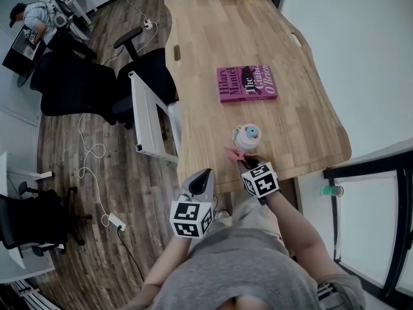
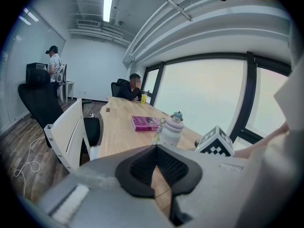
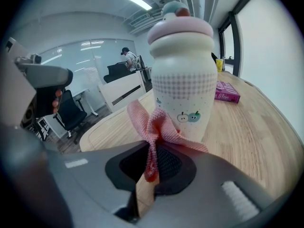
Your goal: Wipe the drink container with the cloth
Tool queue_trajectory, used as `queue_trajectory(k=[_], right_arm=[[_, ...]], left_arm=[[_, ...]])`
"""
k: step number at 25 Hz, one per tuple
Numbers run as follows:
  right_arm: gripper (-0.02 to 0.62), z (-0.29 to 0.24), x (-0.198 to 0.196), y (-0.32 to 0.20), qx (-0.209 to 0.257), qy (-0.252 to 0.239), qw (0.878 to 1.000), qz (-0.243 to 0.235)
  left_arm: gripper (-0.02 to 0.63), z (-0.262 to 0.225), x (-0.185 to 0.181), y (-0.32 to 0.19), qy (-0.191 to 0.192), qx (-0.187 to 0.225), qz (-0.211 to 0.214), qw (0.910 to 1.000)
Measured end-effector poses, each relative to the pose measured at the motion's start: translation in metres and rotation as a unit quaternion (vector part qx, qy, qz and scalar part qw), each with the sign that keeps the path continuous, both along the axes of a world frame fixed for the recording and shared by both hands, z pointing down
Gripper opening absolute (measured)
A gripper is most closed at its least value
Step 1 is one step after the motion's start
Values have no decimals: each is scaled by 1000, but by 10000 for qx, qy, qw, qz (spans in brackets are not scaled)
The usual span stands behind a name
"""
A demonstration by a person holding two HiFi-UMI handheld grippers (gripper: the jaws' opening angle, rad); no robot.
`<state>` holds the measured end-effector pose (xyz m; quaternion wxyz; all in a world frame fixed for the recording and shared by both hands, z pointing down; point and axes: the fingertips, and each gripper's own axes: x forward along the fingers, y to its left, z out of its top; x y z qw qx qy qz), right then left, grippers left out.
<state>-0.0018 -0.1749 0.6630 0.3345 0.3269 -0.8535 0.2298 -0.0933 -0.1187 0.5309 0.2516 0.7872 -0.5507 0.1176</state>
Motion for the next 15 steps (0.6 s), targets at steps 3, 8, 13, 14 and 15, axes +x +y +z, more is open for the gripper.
queue_trajectory(k=[3, 8, 13, 14, 15], right_arm=[[28, 8, 2, 0, -79, 64, 9999, 27], [28, 14, 3, 0, -162, 110, 9998, 102], [28, 13, 2, 2, -153, 150, 9997, 132], [28, 12, 1, 3, -143, 147, 9997, 138], [28, 10, 1, 4, -129, 140, 9997, 143]], left_arm=[[3, 0, 1, 1, -4, -3, 14, 10000], [3, -2, 2, 3, -3, 1, 42, 10000], [3, -5, 1, 8, 1, 26, 51, 10000], [3, -6, 1, 9, 2, 39, 51, 10000], [3, -7, 0, 11, 2, 55, 47, 10000]])
